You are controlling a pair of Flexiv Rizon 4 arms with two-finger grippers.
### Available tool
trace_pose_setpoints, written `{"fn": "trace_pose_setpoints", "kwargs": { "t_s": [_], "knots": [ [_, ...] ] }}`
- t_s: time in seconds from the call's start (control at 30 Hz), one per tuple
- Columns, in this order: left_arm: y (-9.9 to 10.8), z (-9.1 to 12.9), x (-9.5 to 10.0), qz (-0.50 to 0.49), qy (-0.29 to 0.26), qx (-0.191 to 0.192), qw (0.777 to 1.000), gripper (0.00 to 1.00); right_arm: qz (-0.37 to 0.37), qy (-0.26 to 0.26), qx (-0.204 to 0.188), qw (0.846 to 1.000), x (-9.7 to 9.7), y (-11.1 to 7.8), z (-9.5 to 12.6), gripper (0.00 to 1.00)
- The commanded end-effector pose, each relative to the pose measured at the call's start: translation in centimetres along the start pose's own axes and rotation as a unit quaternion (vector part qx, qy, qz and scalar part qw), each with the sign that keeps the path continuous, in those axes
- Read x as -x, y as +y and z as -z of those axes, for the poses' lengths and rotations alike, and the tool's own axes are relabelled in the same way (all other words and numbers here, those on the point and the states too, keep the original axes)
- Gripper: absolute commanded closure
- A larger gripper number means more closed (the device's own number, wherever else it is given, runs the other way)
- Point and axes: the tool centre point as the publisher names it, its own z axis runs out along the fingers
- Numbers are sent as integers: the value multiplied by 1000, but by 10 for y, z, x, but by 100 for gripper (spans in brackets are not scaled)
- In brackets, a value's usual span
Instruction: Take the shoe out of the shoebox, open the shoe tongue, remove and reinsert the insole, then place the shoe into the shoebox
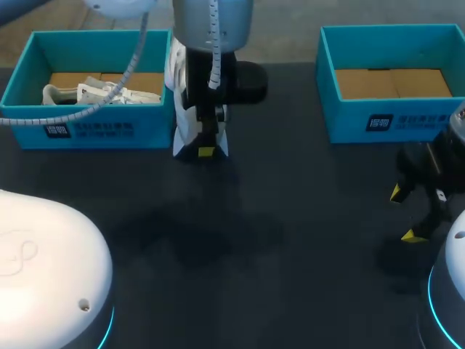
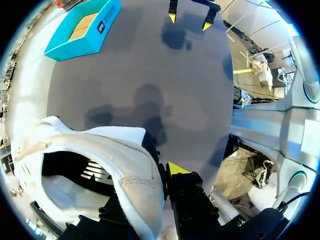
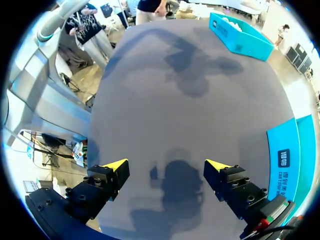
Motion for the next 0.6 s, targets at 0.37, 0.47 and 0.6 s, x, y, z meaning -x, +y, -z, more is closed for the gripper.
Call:
{"fn": "trace_pose_setpoints", "kwargs": {
  "t_s": [0.37, 0.47, 0.6],
  "knots": [
    [1, 1, 0, 0, -1, -1, 1000, 100, -1, -1, -1, 1000, -1, 0, -1, 0],
    [0, -3, 3, 17, 6, -5, 1000, 100, -1, -1, -1, 1000, -1, 0, -1, 0],
    [7, 0, 15, 49, 12, -18, 999, 100, -1, -1, -1, 1000, -1, 0, -1, 0]
  ]
}}
